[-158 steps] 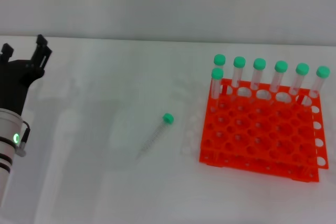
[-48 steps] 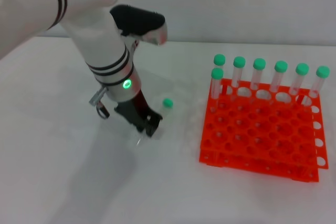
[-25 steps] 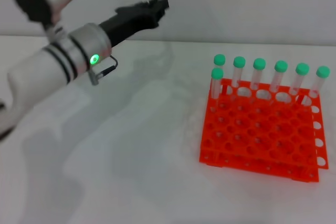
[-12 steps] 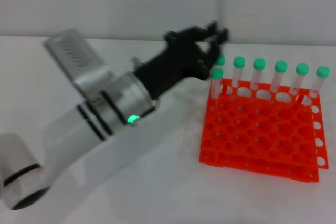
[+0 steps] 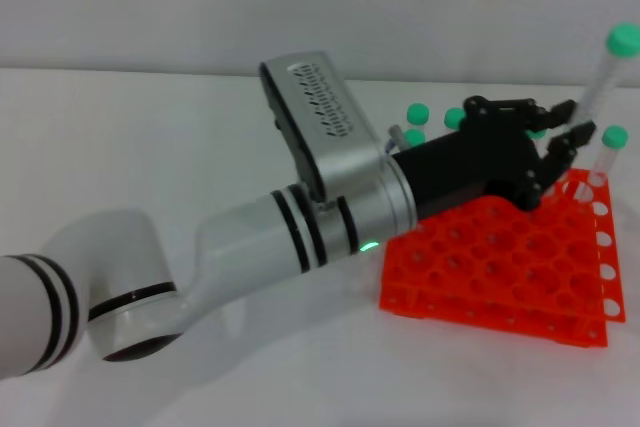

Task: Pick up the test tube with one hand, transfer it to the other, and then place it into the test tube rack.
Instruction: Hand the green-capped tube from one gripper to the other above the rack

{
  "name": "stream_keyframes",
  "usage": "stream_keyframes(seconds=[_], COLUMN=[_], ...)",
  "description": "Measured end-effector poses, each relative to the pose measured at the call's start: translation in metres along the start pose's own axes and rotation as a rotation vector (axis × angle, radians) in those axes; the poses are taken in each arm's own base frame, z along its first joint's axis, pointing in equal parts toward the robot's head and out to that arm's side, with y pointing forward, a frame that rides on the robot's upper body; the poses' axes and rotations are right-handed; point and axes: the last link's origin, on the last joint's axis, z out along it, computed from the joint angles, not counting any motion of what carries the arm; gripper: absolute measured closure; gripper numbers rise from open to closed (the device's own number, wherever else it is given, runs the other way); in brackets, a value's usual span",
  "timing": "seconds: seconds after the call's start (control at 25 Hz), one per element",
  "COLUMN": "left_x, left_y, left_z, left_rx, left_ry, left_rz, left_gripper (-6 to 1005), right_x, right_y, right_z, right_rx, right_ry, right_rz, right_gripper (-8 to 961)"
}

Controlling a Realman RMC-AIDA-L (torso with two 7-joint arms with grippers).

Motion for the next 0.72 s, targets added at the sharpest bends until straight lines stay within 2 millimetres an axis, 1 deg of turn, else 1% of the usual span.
stream_keyframes(seconds=[0.12, 0.24, 0.36, 0.44, 0.72], left_x=[0.001, 0.001, -0.001, -0.001, 0.0], left_y=[0.004, 0.004, 0.003, 0.004, 0.004], left_z=[0.004, 0.003, 0.002, 0.001, 0.001], left_rx=[-0.011, -0.004, 0.002, 0.002, 0.001], left_ry=[-0.001, 0.0, -0.001, 0.001, 0.003], left_rz=[0.007, 0.015, 0.015, 0.014, 0.013], left_gripper=[789, 787, 785, 784, 780], right_x=[0.003, 0.002, 0.001, 0.001, -0.003], right_y=[0.009, 0.019, 0.025, 0.029, 0.038], right_z=[0.021, 0.035, 0.042, 0.045, 0.044], right_rx=[-0.079, -0.149, -0.188, -0.215, -0.283], right_ry=[0.028, 0.028, 0.029, 0.04, 0.038], right_rz=[0.004, 0.002, -0.018, -0.034, -0.053], right_gripper=[241, 243, 245, 246, 251])
